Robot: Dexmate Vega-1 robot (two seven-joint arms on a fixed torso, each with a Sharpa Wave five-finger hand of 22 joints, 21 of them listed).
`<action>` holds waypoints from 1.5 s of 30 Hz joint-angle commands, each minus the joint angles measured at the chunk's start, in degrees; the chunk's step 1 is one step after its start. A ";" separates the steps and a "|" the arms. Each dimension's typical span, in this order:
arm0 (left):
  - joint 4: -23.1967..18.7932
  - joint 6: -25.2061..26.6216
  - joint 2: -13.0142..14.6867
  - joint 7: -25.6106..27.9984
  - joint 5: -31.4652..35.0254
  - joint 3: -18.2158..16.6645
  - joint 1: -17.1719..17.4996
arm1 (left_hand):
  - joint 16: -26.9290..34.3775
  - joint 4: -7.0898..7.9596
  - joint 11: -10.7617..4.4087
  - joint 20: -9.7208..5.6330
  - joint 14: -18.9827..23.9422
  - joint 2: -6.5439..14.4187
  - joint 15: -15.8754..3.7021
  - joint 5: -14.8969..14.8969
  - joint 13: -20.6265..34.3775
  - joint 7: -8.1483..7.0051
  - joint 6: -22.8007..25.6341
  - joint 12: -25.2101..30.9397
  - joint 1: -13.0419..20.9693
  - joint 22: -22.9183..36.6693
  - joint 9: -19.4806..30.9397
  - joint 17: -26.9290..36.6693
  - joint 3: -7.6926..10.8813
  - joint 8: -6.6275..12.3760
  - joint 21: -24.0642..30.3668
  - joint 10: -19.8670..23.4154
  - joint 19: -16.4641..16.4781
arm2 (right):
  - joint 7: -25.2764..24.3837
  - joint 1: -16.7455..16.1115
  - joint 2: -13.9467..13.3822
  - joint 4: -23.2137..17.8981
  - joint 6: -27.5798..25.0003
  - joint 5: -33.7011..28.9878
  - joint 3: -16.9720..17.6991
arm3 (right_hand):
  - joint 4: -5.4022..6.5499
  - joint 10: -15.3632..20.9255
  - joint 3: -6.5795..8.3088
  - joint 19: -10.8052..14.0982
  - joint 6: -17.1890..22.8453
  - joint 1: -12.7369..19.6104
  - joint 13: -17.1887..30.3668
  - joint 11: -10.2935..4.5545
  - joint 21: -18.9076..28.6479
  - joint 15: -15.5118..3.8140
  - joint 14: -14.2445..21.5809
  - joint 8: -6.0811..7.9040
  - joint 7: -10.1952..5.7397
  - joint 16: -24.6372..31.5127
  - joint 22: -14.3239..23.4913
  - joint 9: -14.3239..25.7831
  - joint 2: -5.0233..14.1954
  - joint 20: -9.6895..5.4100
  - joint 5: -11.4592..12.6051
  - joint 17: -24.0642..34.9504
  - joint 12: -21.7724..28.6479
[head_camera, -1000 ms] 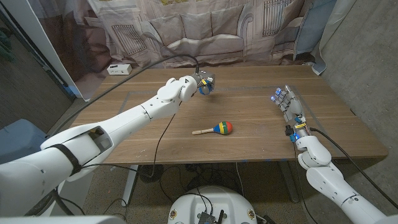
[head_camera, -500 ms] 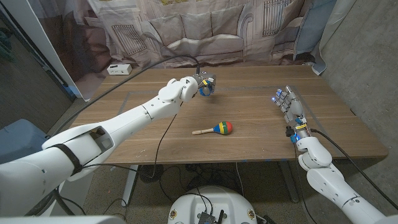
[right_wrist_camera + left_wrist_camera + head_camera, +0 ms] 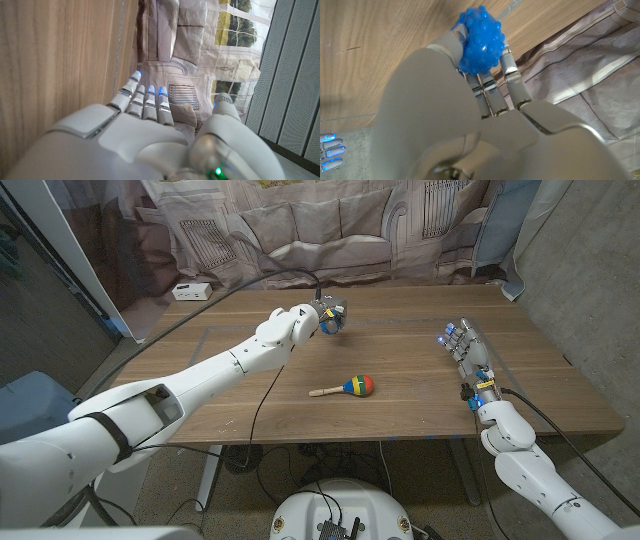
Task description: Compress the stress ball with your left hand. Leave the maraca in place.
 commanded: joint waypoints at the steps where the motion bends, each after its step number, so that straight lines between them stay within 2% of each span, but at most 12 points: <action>1: -0.73 -0.03 0.48 -0.46 0.40 0.26 -0.12 | -0.80 1.63 0.36 -5.28 2.05 6.67 -3.11 0.53 0.23 0.00 -1.20 -0.59 4.71 0.10 -0.13 -0.03 0.81 -0.79 0.26 -1.17 4.34 | 0.24 -0.35 -0.11 -0.19 0.17 0.12 0.25 | 0.01 0.57 -0.25 0.06 0.52 0.32 0.17 0.20 0.16 0.09 0.66 -0.07 -0.16 -0.21 0.21 0.16 -0.26 0.20 -0.11 0.31 -0.02; 3: -0.89 0.07 0.58 -0.98 0.91 0.54 -0.33 | -1.50 2.26 0.31 -4.55 0.82 6.50 -2.48 0.49 0.35 -0.27 -1.91 -1.05 2.95 0.06 -0.27 -0.18 0.38 -1.35 -0.13 -1.92 2.50 | 0.31 -0.40 -0.15 -0.17 0.28 0.00 0.25 | 0.01 0.57 -0.25 0.05 0.56 0.32 0.16 0.19 0.16 0.06 0.67 -0.06 -0.19 -0.21 0.21 0.16 -0.25 0.19 -0.11 0.31 -0.02; 8: -1.32 0.50 0.68 -1.60 1.63 0.66 -0.35 | -2.14 2.72 -0.18 -4.23 -0.11 5.88 -2.75 0.45 0.21 -0.51 -1.23 -0.95 0.92 -0.03 -0.44 -0.49 -0.19 -1.38 -0.55 -0.77 0.69 | 0.30 -0.55 -0.12 -0.31 0.26 0.17 0.33 | 0.01 0.60 -0.25 0.06 0.54 0.33 0.16 0.21 0.16 0.04 0.64 -0.07 -0.20 -0.22 0.21 0.17 -0.24 0.20 -0.11 0.32 -0.01; 18: -1.64 0.24 0.93 -2.54 2.41 0.79 -0.45 | -3.22 3.54 -0.21 -3.79 -2.48 5.22 -1.85 0.38 -0.14 -0.76 -3.88 -2.58 -2.88 -0.24 -0.75 -0.86 -1.16 -3.09 -1.07 -3.16 -1.48 | 0.20 -0.93 0.08 -0.49 0.31 0.37 0.38 | -0.01 0.61 -0.25 0.05 0.54 0.36 0.17 0.17 0.16 0.09 0.63 -0.08 -0.21 -0.24 0.21 0.17 -0.22 0.22 -0.10 0.31 -0.02; 25: -1.84 0.24 1.08 -3.13 2.97 0.75 -0.36 | -3.66 4.26 0.02 -3.70 -4.40 4.84 -1.08 0.23 -0.80 -1.51 -6.53 -4.03 -5.95 -0.33 -1.00 -0.97 -2.13 -4.76 -1.46 -5.38 -2.75 | 0.33 -0.95 0.17 -0.35 0.72 0.03 0.28 | -0.02 0.61 -0.24 0.07 0.60 0.39 0.17 0.20 0.17 0.10 0.65 -0.06 -0.18 -0.24 0.21 0.17 -0.20 0.18 -0.10 0.31 -0.02; 36: -2.50 0.42 1.59 -3.40 3.35 0.19 0.11 | -4.19 4.52 0.33 -3.02 -7.58 4.00 -0.01 0.07 -1.52 -1.70 -9.44 -5.26 -8.86 -0.42 -1.41 -1.02 -3.26 -6.57 -2.38 -7.70 -5.03 | 0.32 -0.71 -0.05 -0.44 0.34 -0.21 0.13 | -0.03 0.60 -0.24 0.07 0.62 0.41 0.17 0.19 0.18 -0.01 0.67 -0.07 -0.15 -0.24 0.21 0.17 -0.17 0.20 -0.10 0.31 -0.04; 45: -2.06 -0.67 1.85 -5.79 3.62 0.38 -1.08 | -4.13 4.42 0.50 -2.01 -9.56 3.96 0.38 -0.06 -1.93 -1.72 -12.20 -5.93 -10.17 -0.47 -1.75 -0.86 -3.88 -7.91 -3.08 -9.76 -6.49 | -0.13 -0.54 0.28 -0.37 0.05 -0.14 -0.03 | -0.02 0.63 -0.26 0.07 0.61 0.41 0.17 0.21 0.18 0.02 0.64 -0.08 -0.13 -0.26 0.21 0.17 -0.18 0.18 -0.10 0.31 -0.03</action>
